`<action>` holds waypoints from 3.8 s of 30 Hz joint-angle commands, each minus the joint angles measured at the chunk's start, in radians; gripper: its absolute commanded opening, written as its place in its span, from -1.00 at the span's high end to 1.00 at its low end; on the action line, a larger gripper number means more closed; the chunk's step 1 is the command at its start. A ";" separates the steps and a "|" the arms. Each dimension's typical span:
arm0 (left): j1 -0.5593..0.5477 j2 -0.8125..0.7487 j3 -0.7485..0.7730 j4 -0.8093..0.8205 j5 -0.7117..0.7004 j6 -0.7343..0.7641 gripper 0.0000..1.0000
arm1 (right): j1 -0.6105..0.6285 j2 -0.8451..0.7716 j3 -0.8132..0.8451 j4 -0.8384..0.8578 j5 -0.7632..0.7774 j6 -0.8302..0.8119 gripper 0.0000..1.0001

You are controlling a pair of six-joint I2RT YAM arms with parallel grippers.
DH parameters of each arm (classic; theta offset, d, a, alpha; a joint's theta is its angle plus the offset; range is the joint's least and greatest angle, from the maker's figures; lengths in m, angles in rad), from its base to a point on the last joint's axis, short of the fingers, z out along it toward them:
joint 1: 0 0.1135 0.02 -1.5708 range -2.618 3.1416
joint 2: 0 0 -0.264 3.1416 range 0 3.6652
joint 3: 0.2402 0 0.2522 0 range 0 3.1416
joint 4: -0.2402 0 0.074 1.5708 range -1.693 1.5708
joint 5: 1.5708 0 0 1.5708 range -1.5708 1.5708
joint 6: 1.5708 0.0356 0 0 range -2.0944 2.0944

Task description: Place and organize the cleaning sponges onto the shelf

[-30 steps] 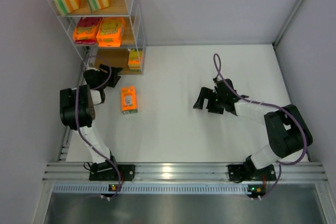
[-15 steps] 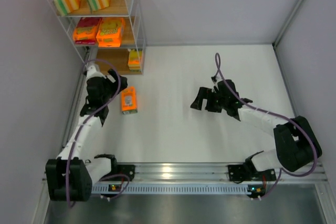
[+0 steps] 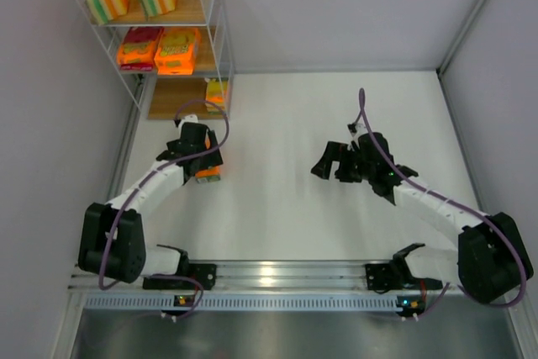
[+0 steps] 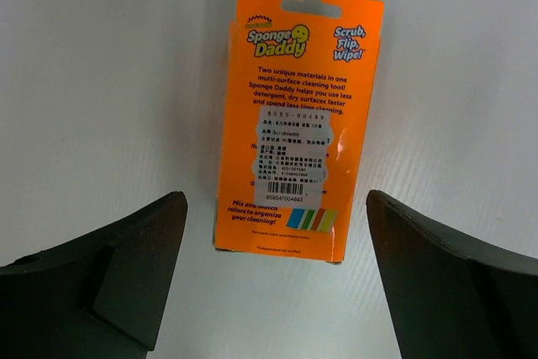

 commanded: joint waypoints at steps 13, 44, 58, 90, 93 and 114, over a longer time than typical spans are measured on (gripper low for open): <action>0.002 0.222 0.186 -0.014 -0.013 0.083 -0.93 | 0.014 -0.007 -0.001 0.002 0.018 -0.001 -0.99; 0.091 0.429 0.325 -0.092 0.270 0.202 -0.49 | 0.013 0.056 0.055 -0.034 0.068 -0.003 -0.99; -0.283 0.020 0.210 0.311 0.379 0.106 -0.33 | -0.004 -0.130 -0.029 0.149 -0.043 0.032 -0.99; -0.572 0.066 0.278 0.507 0.135 -0.357 -0.38 | 0.320 -0.213 0.023 0.249 0.341 -0.268 -0.99; -0.579 0.043 0.250 0.506 0.147 -0.355 -0.38 | 0.320 -0.213 0.035 0.236 0.410 -0.270 -0.99; -0.599 -0.009 0.175 0.506 0.084 -0.371 -0.39 | 0.373 -0.211 0.066 0.221 0.427 -0.158 -0.99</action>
